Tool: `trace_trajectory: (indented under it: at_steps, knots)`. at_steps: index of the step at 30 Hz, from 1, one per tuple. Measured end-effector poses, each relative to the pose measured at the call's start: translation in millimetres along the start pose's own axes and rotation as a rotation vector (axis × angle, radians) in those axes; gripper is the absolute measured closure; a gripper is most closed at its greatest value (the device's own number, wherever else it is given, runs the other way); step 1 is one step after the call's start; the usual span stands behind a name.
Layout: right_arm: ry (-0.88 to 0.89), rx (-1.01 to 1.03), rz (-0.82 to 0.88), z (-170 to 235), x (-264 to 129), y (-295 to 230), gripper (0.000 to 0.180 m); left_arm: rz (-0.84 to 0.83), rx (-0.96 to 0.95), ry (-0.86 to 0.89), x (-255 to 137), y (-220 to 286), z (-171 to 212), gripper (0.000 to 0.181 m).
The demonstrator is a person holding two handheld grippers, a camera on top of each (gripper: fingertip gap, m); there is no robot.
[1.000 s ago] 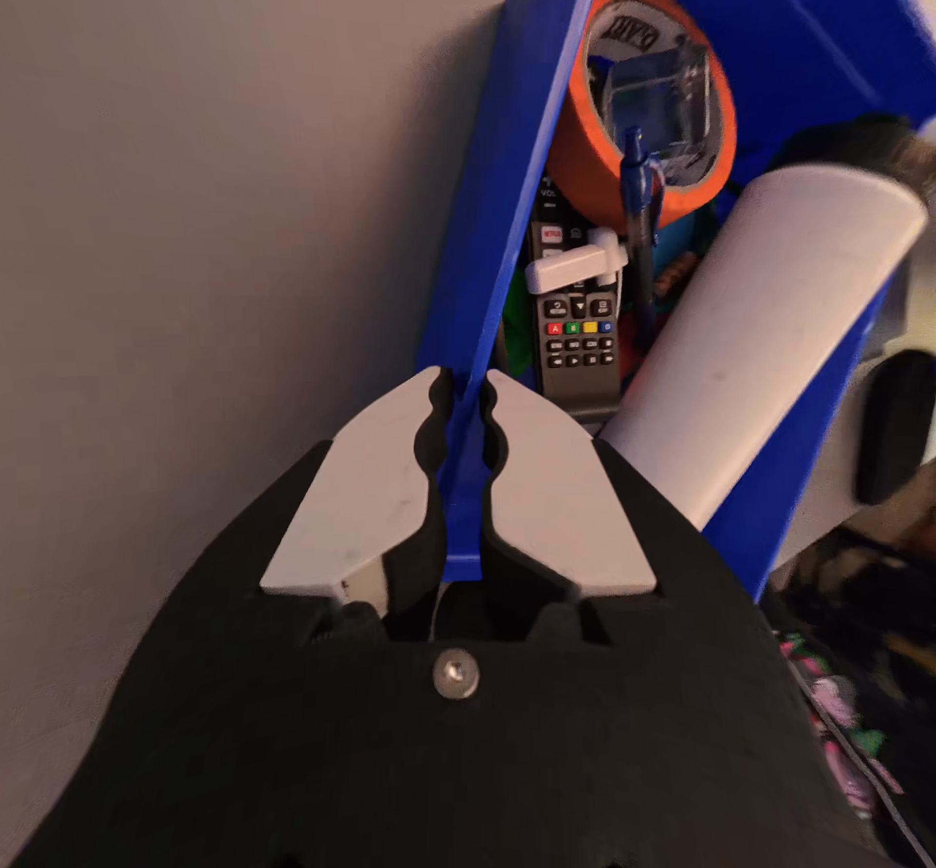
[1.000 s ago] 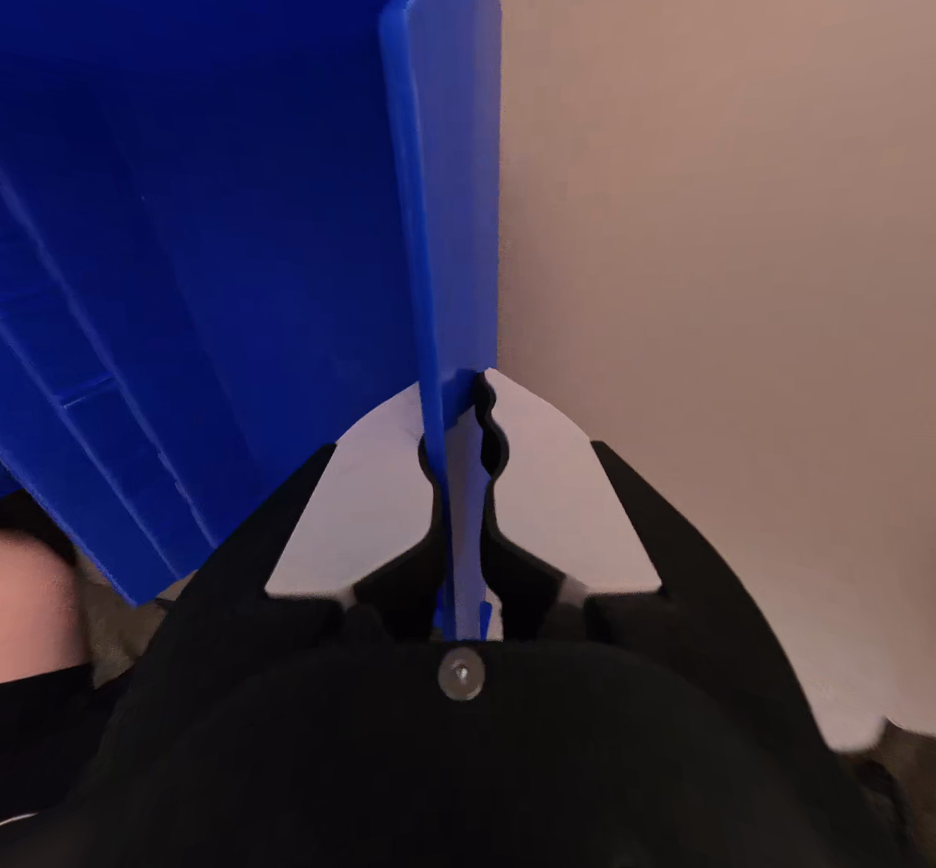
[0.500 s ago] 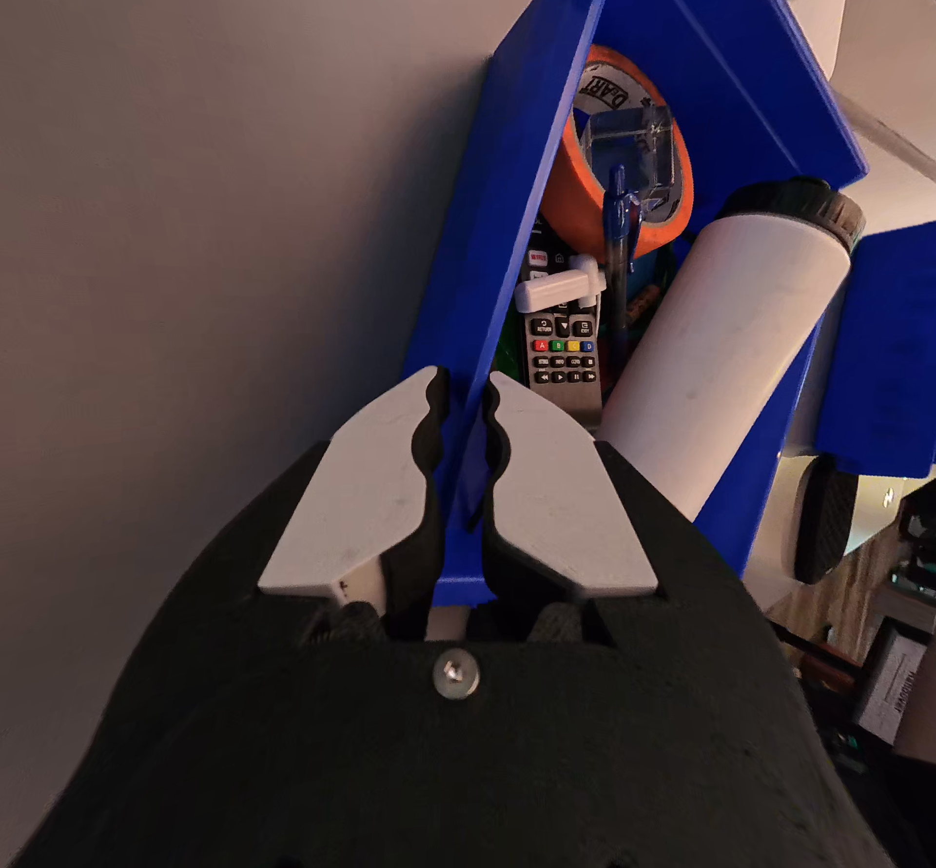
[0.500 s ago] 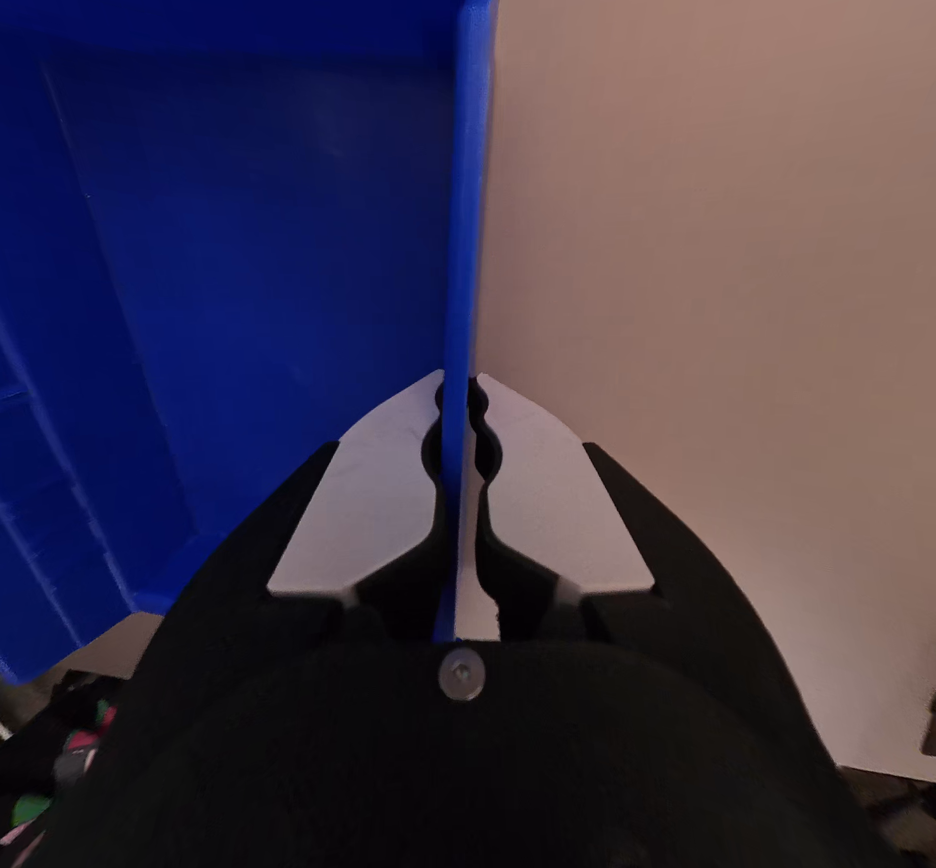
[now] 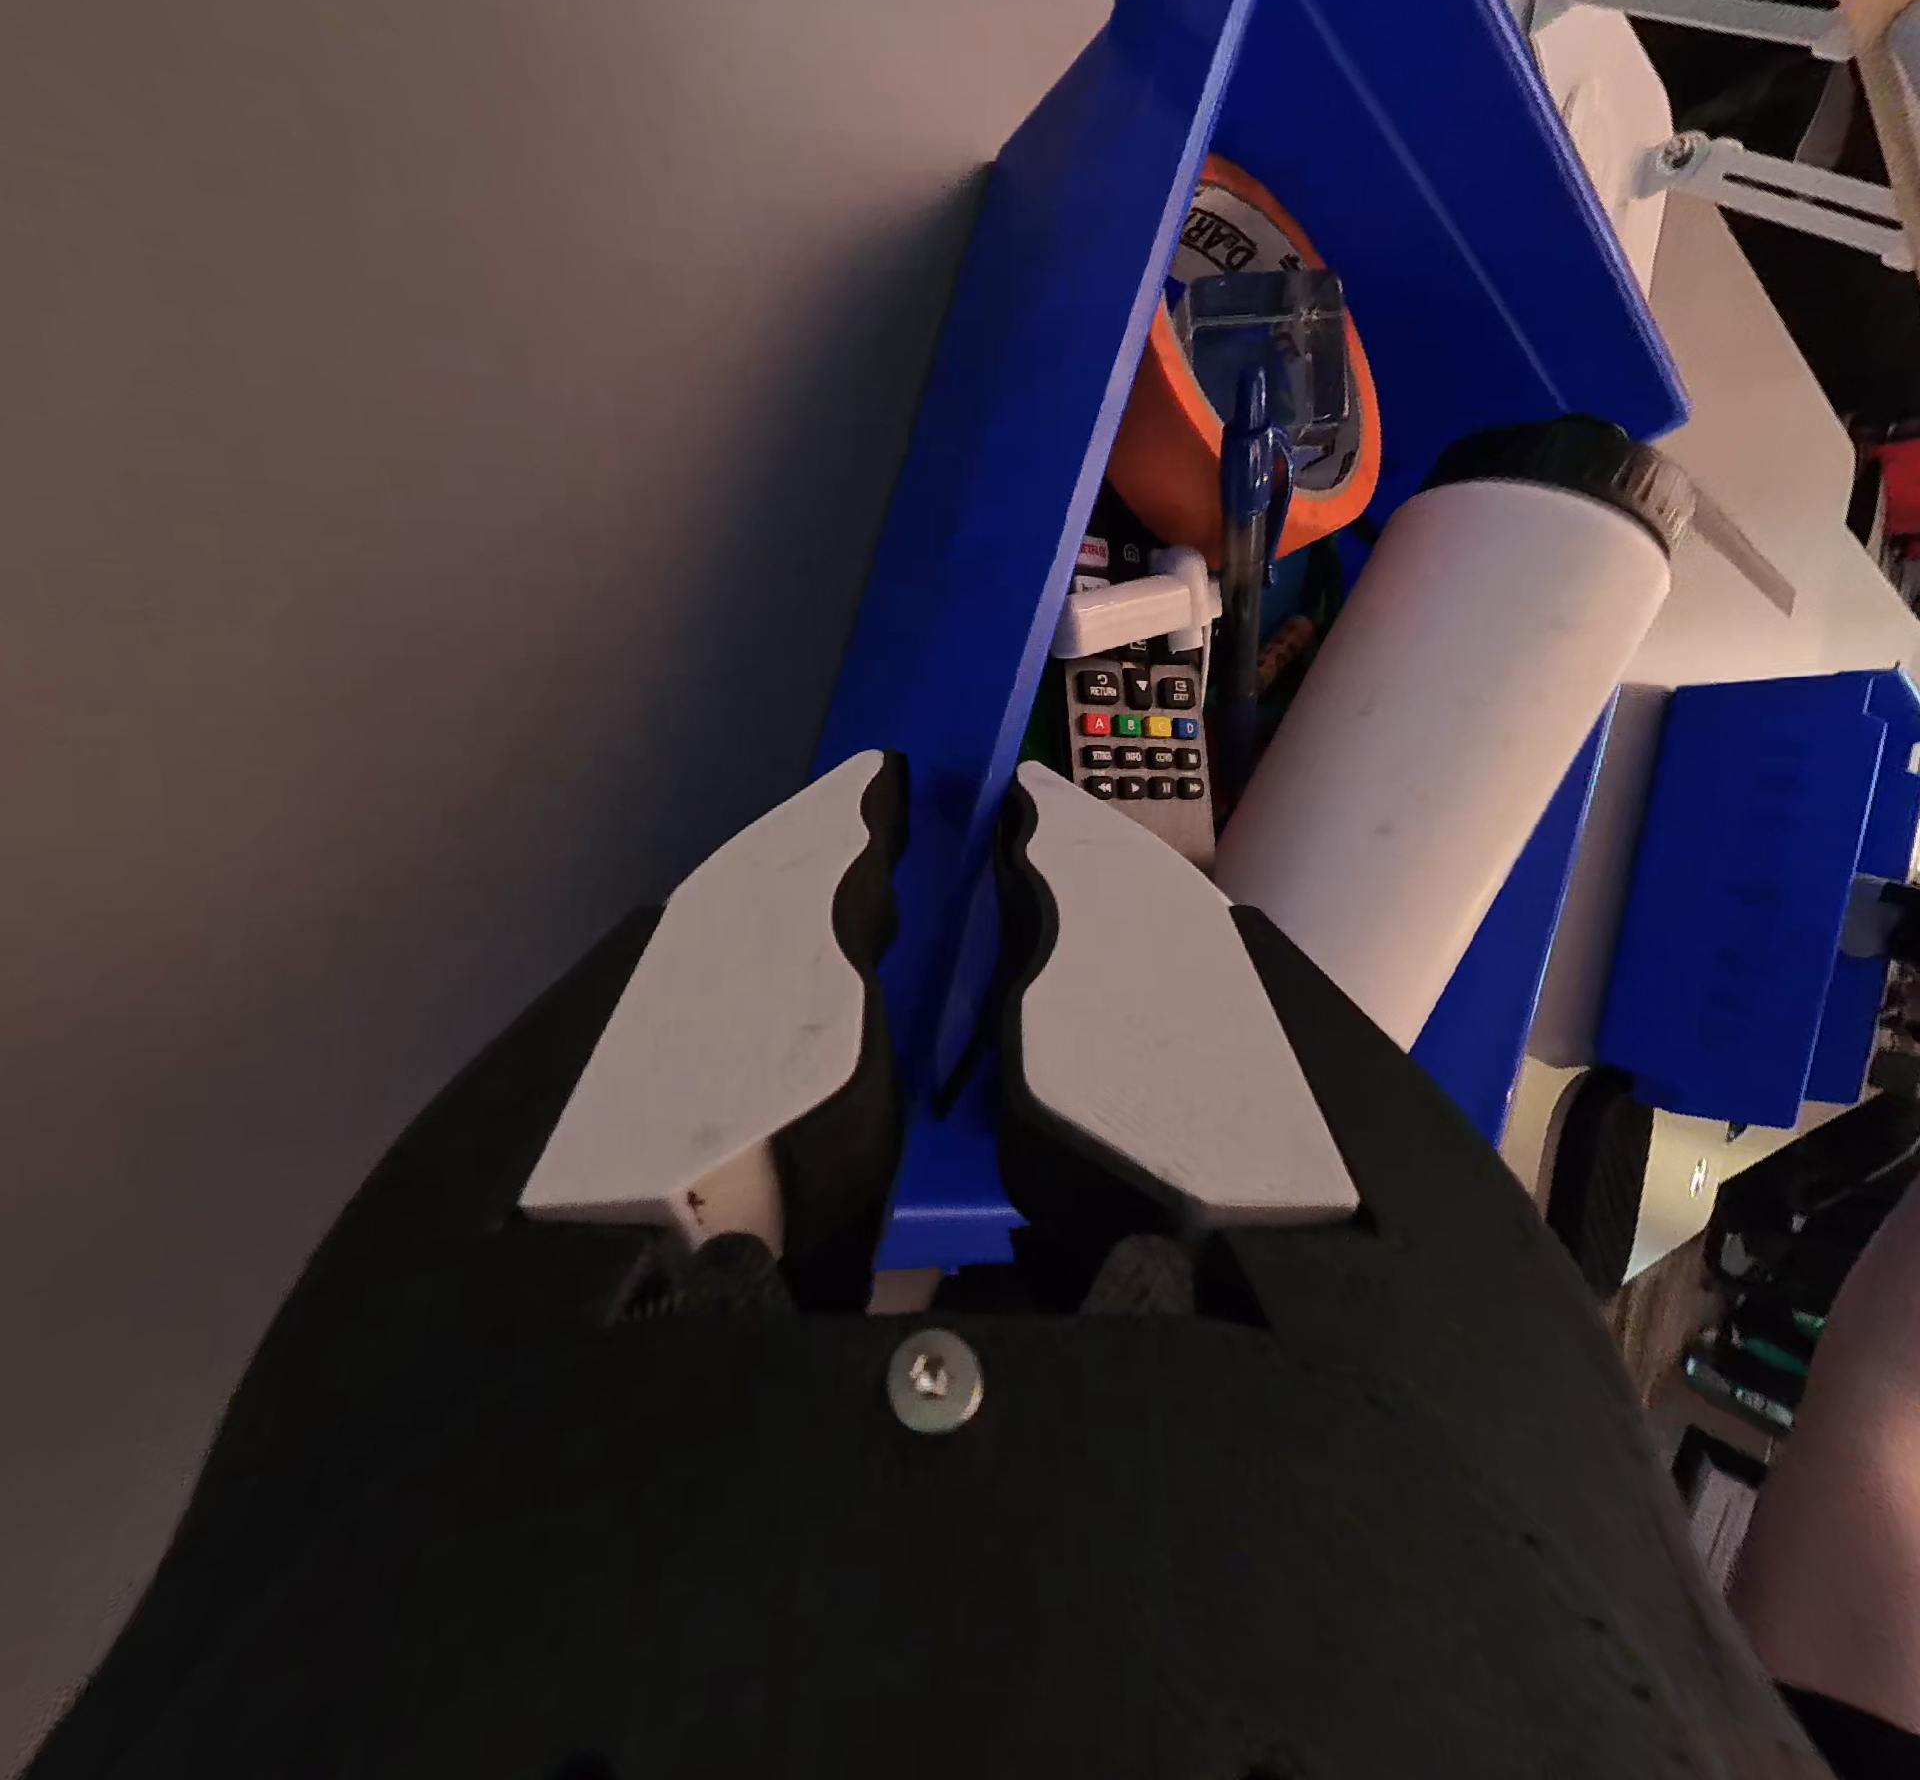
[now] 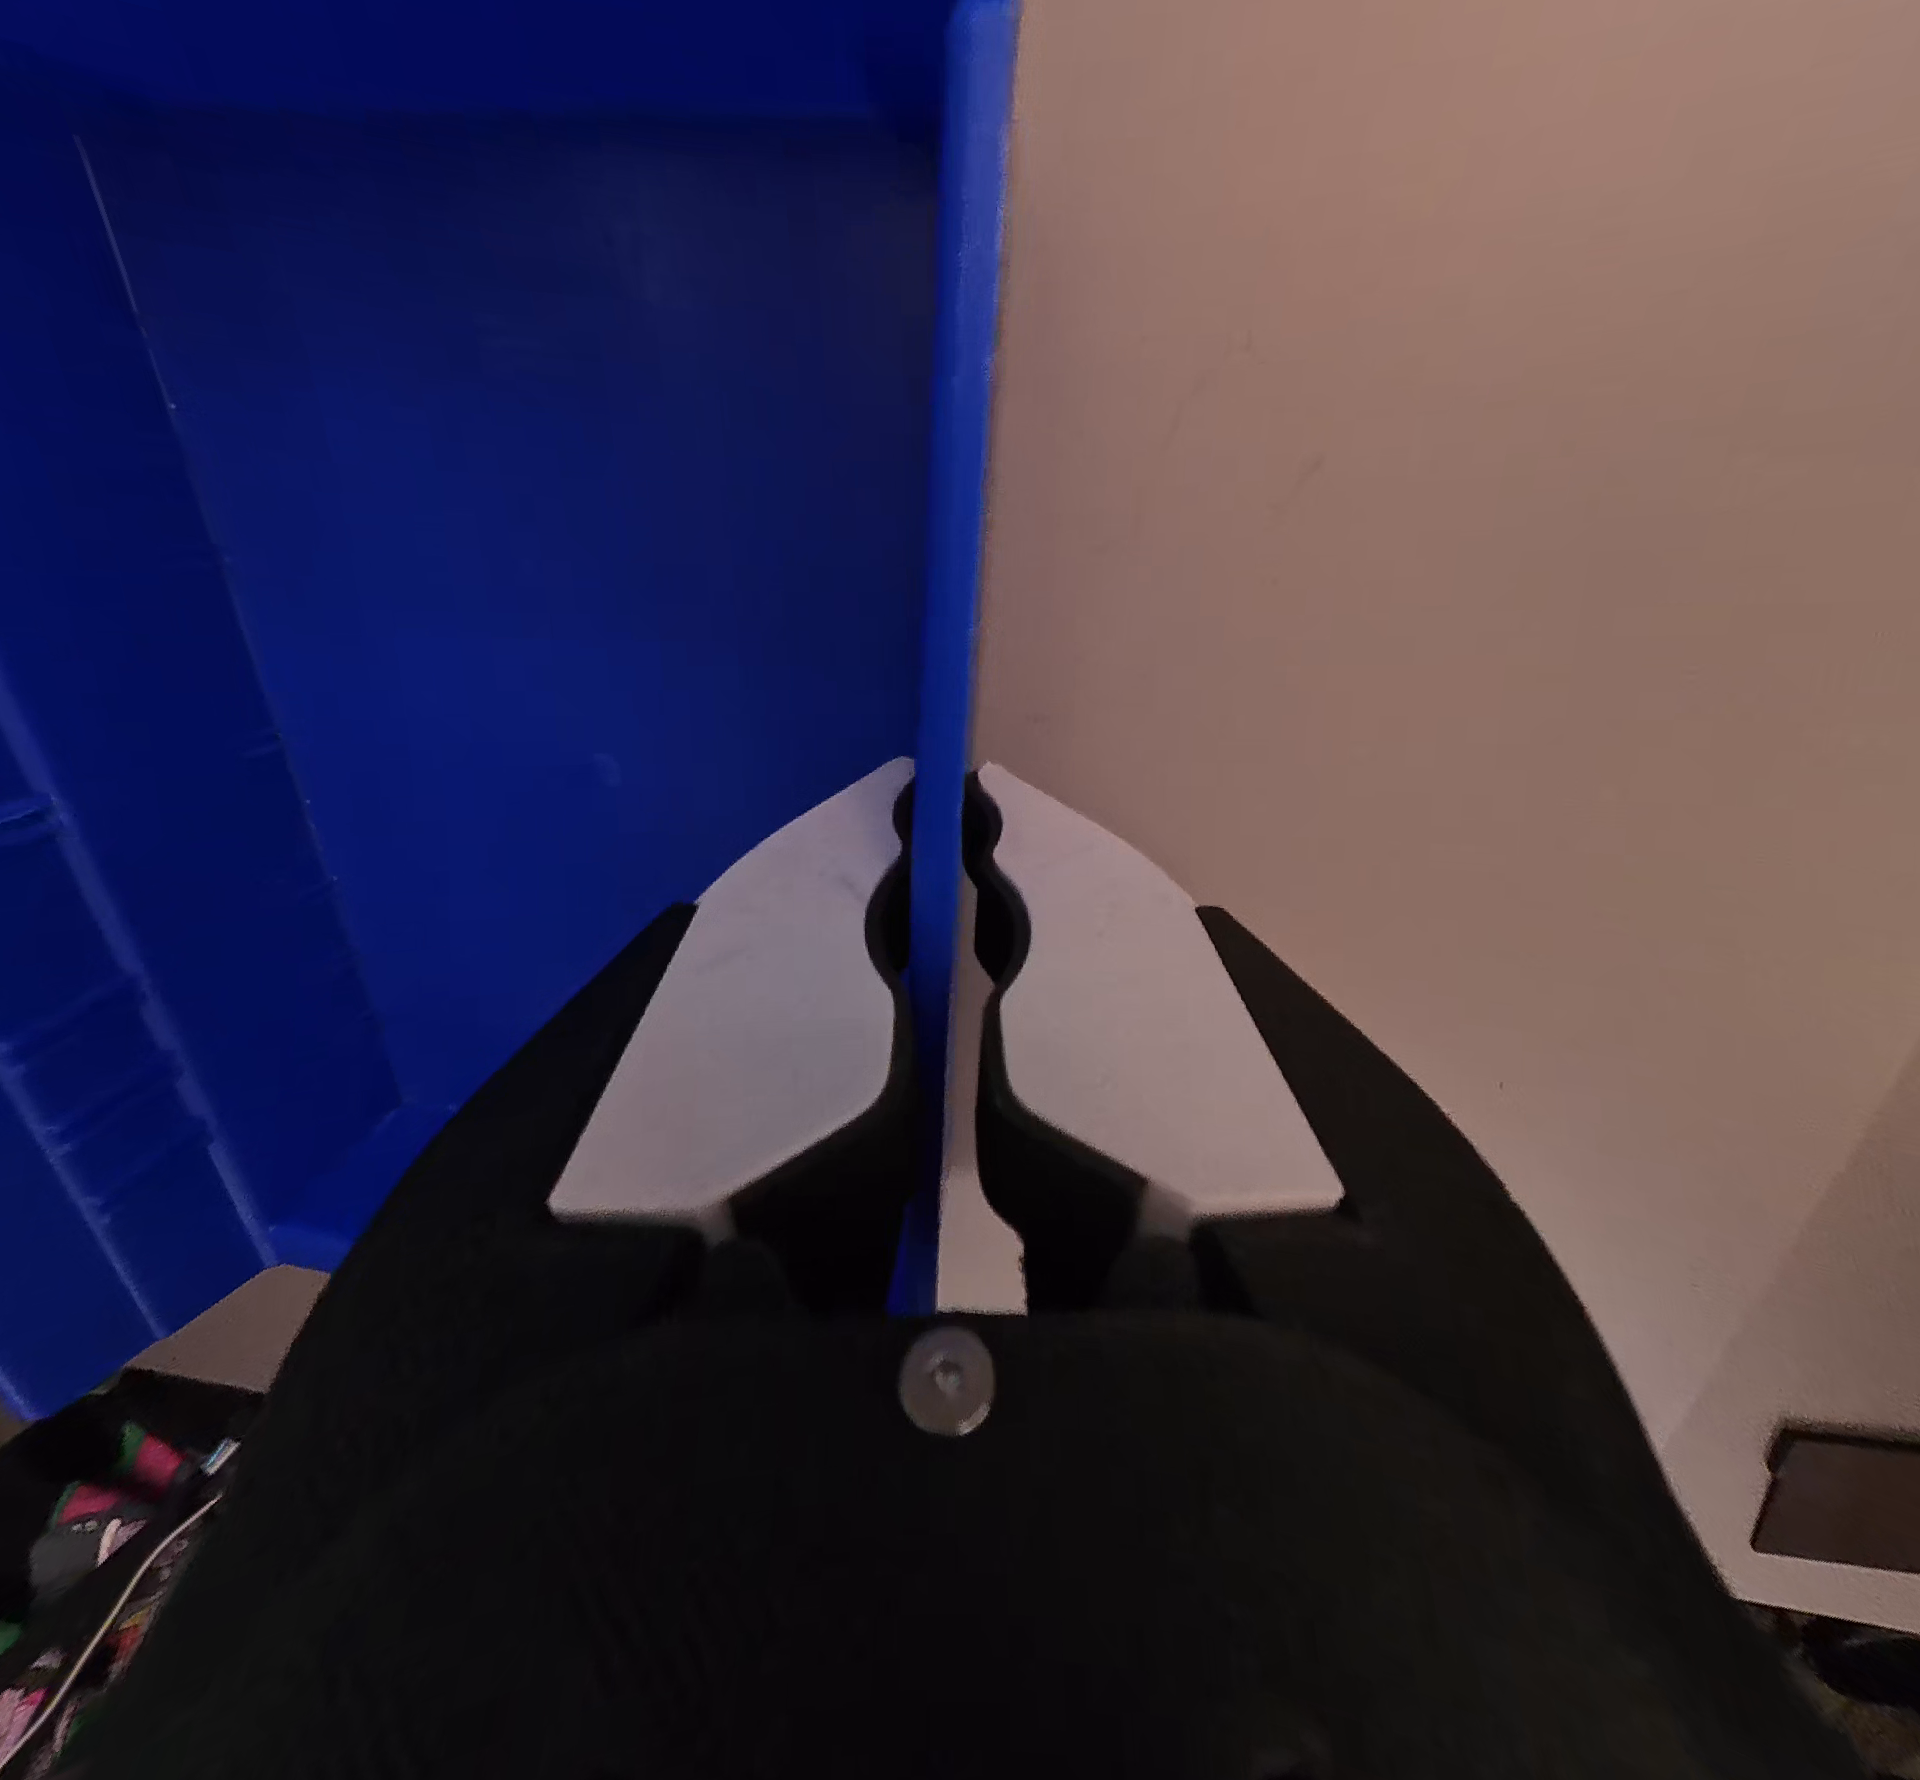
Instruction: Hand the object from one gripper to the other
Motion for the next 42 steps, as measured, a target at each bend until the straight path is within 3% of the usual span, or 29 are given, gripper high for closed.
trace_trajectory:
  at_steps: [7, 19, 21, 22, 24, 28, 30, 32, 33, 37, 39, 42]
  knots:
    - [0.027, 0.010, -0.025, 2.4, 2.6, 1.3, 0.172, -0.037, -0.057, -0.001, -11.2, -2.0, 8.4, 0.167]
    - [-0.023, -0.011, 0.032, 6.4, 6.2, -7.7, 0.172, -0.228, 0.120, -0.136, -3.2, 10.7, 9.7, 0.174]
    - [-0.036, -0.014, 0.023, 7.4, 4.5, -9.7, 0.161, -0.200, 0.100, -0.136, -3.7, 10.3, 11.0, 0.173]
    - [-0.028, -0.011, 0.056, 8.0, -0.2, -9.5, 0.146, -0.185, 0.091, -0.138, -3.9, 10.1, 11.9, 0.173]
    - [0.043, 0.000, 0.180, 9.2, -21.9, -10.0, 0.136, -0.163, 0.073, -0.143, -4.3, 10.0, 13.3, 0.172]
    - [0.360, 0.019, 0.340, 24.0, -101.5, -50.1, 0.132, -0.161, -0.030, -0.112, -8.1, 12.2, 11.6, 0.170]
    - [0.458, -0.066, 0.312, 45.5, -135.7, -97.8, 0.130, -0.181, -0.031, -0.063, -14.5, 20.4, 8.0, 0.172]
    - [0.463, -0.235, 0.279, 72.9, -154.4, -155.1, 0.132, -0.208, 0.036, 0.003, -23.3, 39.2, 3.9, 0.161]
    - [0.426, -0.357, 0.265, 89.0, -157.7, -184.9, 0.134, -0.208, 0.084, 0.043, -27.9, 53.7, 2.6, 0.171]
    - [0.388, -0.767, 0.449, 138.1, -158.9, -281.3, 0.146, -0.159, 0.354, 0.289, -38.3, 136.3, -1.0, 0.166]
    - [0.400, -0.921, 0.521, 155.6, -153.1, -317.3, 0.154, -0.036, 0.526, 0.402, -30.0, 183.2, 2.8, 0.155]
    - [0.407, -1.104, 0.609, 170.9, -139.4, -343.0, 0.156, 0.266, 0.721, 0.503, -7.9, 240.6, 17.9, 0.155]
Point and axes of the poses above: each gripper's, where its closed fingertips meet, x out along the fingers, z out of its underside, y = z × x across the jaws, the point moved 8 cm from there along -x, back along the fingers, and after that the axes turned 15 degrees about z, right-handed, at the moved point
